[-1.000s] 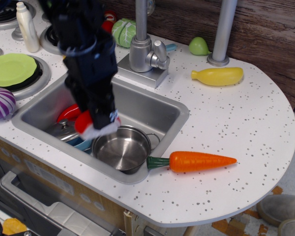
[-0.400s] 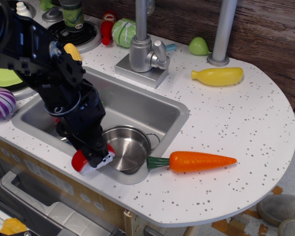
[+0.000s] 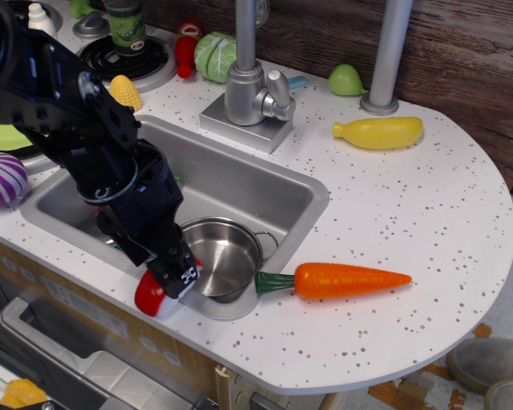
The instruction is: Take sushi out of pan
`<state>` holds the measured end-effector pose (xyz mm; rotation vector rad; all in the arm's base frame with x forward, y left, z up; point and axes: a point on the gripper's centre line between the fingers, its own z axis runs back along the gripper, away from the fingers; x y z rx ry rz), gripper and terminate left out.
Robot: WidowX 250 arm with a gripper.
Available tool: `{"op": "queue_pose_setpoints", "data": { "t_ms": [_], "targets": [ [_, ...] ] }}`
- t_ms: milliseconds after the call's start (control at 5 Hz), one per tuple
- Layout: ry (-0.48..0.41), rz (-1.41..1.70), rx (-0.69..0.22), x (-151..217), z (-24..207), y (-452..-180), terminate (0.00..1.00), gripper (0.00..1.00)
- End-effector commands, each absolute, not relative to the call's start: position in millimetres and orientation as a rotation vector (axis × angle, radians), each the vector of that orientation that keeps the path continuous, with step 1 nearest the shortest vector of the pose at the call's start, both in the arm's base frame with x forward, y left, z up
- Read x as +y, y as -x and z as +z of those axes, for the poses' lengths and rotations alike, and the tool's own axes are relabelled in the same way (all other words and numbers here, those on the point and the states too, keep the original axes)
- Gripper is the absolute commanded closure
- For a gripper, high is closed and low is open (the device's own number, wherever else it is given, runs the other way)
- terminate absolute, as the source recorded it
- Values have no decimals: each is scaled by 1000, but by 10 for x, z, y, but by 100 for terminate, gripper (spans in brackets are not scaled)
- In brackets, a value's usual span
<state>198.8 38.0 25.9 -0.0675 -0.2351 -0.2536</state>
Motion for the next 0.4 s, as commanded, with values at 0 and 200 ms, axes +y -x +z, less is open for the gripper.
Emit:
{"op": "queue_pose_setpoints", "data": {
  "t_ms": [0, 200],
  "targets": [
    [56, -274, -255, 410, 298, -2013, 0, 0],
    [56, -274, -255, 410, 298, -2013, 100, 0]
  ]
}}
